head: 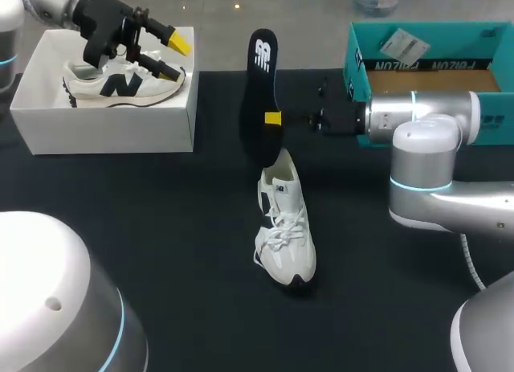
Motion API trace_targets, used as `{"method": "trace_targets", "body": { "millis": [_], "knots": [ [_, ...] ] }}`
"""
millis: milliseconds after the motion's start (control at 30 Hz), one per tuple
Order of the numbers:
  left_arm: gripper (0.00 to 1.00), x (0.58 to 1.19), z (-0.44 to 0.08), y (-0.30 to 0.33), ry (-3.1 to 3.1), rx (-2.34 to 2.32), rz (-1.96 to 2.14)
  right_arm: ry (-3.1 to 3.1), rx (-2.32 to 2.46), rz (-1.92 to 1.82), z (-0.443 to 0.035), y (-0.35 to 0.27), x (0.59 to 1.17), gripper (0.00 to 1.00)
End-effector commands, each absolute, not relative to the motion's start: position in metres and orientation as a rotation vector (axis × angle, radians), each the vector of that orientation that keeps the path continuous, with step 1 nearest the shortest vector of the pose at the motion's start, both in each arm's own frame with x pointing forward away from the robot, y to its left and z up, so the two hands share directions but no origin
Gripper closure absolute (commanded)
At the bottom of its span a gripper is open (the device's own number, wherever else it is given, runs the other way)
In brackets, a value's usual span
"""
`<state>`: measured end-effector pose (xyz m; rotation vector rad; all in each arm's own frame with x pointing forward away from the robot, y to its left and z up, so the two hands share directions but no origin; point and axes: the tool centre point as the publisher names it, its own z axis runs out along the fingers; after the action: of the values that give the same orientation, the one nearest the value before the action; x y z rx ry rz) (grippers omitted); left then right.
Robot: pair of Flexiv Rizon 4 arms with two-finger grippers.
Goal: Take the shoe out of the shoebox, open the shoe tongue, remove and reinsert the insole, then place the shoe into the shoebox
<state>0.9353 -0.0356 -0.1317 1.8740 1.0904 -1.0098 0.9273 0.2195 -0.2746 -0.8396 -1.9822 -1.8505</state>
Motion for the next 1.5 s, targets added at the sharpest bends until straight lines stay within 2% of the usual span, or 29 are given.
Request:
{"method": "trace_targets", "body": {
  "millis": [33,400,567,833,1233,1500],
  "knots": [
    [0.0,0.935,-0.131,-0.035,1.091,1.877,-1.008,-1.978,-0.876,-1.832,-0.279,0.217,0.913,1.0],
    [0.0,0.935,-0.131,-0.035,1.091,1.877,-1.008,-1.96,-0.907,-1.775,-0.29,0.221,0.884,1.0],
    [0.0,0.935,-0.131,-0.035,1.091,1.877,-1.008,-1.964,-0.905,-1.755,-0.292,0.219,0.884,1.0],
    [0.0,0.935,-0.131,-0.035,1.091,1.877,-1.008,-2.003,-0.906,-1.795,-0.268,0.2,0.899,1.0],
    [0.0,0.935,-0.131,-0.035,1.091,1.877,-1.008,-1.931,-0.916,-1.75,-0.286,0.217,0.877,1.0],
    [0.0,0.935,-0.131,-0.035,1.091,1.877,-1.008,-1.991,-0.936,-1.764,-0.275,0.197,0.886,1.0]
  ]
}}
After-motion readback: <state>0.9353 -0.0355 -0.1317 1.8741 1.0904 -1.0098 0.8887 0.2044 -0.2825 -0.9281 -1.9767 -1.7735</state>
